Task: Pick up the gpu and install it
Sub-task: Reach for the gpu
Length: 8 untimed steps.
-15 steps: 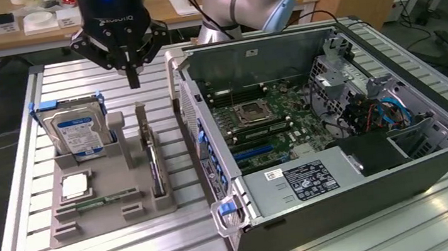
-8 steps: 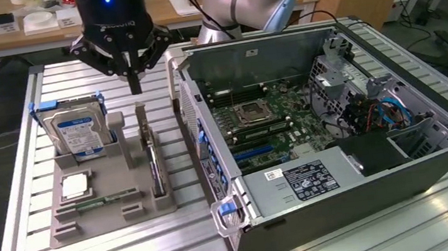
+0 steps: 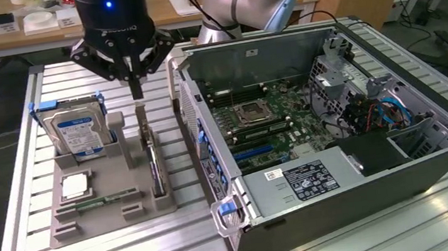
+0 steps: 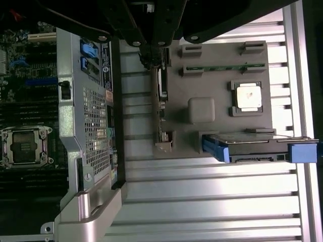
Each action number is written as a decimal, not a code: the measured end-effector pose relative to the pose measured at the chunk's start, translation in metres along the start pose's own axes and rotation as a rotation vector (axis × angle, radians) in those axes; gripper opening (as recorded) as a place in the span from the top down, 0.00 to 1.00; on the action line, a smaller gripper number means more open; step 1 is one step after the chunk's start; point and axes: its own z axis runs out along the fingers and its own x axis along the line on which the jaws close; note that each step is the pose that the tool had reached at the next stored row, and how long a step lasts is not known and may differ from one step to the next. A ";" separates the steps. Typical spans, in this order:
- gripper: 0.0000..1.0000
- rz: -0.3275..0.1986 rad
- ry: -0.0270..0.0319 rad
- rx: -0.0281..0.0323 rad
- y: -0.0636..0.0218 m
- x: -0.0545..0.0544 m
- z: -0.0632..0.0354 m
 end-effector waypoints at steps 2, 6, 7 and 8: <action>0.89 0.000 0.0000 0.0001 -0.0021 0.000 -0.0001; 0.89 0.000 -0.0001 0.0009 -0.0060 -0.001 -0.0001; 0.89 0.000 0.0001 0.0011 -0.0069 -0.001 -0.0002; 0.89 0.000 0.0000 0.0010 -0.0078 -0.001 -0.0002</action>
